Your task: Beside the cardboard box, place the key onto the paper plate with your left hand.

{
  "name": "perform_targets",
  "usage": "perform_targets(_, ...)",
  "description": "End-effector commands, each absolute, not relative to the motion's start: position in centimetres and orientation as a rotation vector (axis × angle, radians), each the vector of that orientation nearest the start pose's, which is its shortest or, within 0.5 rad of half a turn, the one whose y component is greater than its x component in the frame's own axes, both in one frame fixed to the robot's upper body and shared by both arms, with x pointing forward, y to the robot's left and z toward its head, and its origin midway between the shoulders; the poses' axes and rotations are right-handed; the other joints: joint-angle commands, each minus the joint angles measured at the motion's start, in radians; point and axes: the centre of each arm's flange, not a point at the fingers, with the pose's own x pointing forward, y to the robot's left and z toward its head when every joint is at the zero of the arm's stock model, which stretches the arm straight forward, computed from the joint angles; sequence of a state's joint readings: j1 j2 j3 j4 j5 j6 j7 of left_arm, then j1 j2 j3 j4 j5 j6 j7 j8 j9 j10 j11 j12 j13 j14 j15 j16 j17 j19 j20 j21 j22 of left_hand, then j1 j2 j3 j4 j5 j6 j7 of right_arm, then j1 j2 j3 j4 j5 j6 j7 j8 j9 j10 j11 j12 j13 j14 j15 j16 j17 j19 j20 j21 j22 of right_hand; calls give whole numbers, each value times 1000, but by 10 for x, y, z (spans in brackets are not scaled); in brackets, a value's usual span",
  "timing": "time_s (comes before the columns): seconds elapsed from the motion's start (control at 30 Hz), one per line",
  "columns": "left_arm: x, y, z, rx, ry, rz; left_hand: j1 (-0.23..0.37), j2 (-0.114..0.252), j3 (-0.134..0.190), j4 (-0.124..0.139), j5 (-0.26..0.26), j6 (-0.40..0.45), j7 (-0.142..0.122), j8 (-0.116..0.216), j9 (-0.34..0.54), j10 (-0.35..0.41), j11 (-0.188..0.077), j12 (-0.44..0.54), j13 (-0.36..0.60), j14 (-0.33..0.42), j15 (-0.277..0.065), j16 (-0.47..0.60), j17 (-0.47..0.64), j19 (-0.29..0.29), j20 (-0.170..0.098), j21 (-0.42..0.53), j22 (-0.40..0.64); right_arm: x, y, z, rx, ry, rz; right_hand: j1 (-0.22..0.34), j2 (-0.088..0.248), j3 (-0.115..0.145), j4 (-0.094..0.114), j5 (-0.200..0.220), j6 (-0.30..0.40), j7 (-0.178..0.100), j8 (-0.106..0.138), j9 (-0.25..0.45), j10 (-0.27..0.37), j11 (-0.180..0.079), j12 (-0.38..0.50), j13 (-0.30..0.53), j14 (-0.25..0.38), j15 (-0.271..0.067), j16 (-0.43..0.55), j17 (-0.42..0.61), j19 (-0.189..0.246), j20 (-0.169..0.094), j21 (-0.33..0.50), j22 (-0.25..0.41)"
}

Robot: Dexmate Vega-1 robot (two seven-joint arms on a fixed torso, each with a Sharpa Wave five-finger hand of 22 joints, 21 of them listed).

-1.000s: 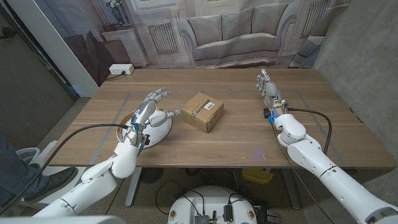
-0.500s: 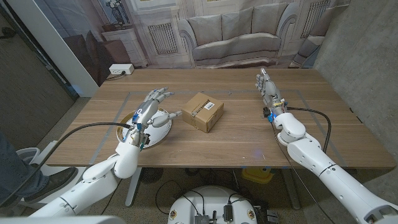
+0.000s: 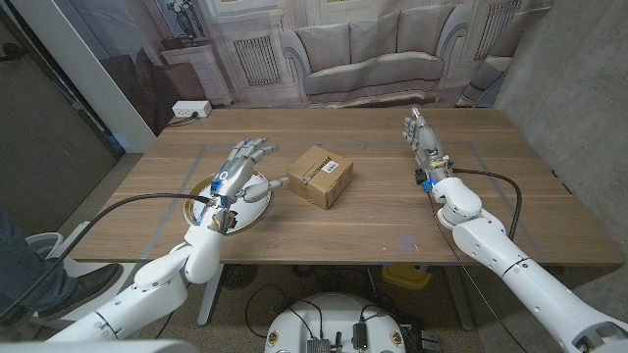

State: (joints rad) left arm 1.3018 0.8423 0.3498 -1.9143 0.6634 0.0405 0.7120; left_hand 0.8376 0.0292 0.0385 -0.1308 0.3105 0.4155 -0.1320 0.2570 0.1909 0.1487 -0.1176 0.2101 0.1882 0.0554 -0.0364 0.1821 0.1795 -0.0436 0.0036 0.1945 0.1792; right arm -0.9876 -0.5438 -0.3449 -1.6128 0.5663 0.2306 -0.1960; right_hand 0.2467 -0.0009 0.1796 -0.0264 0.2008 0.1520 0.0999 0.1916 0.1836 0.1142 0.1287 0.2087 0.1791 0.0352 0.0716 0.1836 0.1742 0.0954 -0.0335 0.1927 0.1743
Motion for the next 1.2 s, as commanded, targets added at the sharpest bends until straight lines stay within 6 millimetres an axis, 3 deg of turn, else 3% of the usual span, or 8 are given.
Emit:
perform_targets(0.03, 484, 259, -73, 1308, -1009, 426, 15, -3, 1, -12, 5, 10, -15, -5, 2, -25, -1, -10, 5, -19, -69, -2, 1, -15, 0, 3, 3, 600, -262, -19, 53, -662, 132, 3, 5, -1, -6, -4, 9, -4, 5, 4, 4, -2, 3, 5, 4, 3, 2, 6, 5, 1, 4, 6)
perform_targets(0.27, 480, 254, -74, 1360, -1016, 457, 30, -6, 1, -13, 8, 32, -20, -5, 2, -48, -2, -16, 5, -61, -68, -10, 2, -43, -1, -6, 2, 600, -263, -22, 62, -658, 137, 3, 5, -2, -6, -4, 12, -6, 6, 4, 7, -3, 4, 5, 5, 3, 2, 6, 6, 1, 4, 6)
perform_targets(0.4, 479, 251, -75, 1399, -1016, 471, 36, -8, 0, -13, 10, 38, -23, -7, 2, -53, -2, -15, 6, -68, -69, -7, 2, -49, 35, -5, 2, 600, -263, -23, 65, -657, 138, 3, 6, -2, -7, -4, 14, -7, 7, 4, 8, -4, 4, 5, 5, 2, 2, 6, 6, 2, 5, 6)
perform_targets(0.43, 478, 250, -75, 1407, -1015, 473, 38, -9, -1, -12, 12, 40, -26, -9, 2, -55, -1, -14, 6, -70, -69, -5, 3, -41, 60, -1, 2, 600, -263, -23, 65, -658, 139, 3, 6, -2, -7, -4, 14, -8, 7, 4, 8, -4, 4, 5, 5, 2, 2, 6, 7, 1, 5, 6)
perform_targets(0.5, 477, 249, -76, 1419, -1014, 481, 41, -10, -2, -11, 13, 41, -30, -11, 2, -57, -4, -14, 6, -74, -70, -4, 3, -41, 80, 0, 1, 600, -263, -23, 65, -658, 141, 3, 6, -3, -7, -4, 15, -7, 7, 4, 9, -4, 4, 5, 5, 2, 2, 6, 7, 1, 5, 6)
perform_targets(0.77, 473, 247, -77, 1441, -1015, 498, 55, -12, -1, -13, 17, 61, -34, -10, 1, -70, -8, -15, 5, -89, -72, -4, 2, -77, 82, -11, 0, 599, -263, -25, 68, -656, 143, 4, 7, -3, -8, -4, 16, -9, 7, 4, 11, -6, 5, 5, 5, 2, 2, 6, 8, 1, 5, 6)
perform_targets(1.2, 468, 245, -76, 1490, -1026, 512, 105, -12, 2, -16, 28, 40, -63, -40, 1, -220, -25, -36, 5, -204, -50, -14, 3, -169, 71, -15, 2, 598, -263, -27, 71, -655, 147, 4, 9, -3, -9, -4, 16, -10, 6, 4, 13, -8, 6, 5, 7, 1, 2, 6, 8, 2, 5, 6)
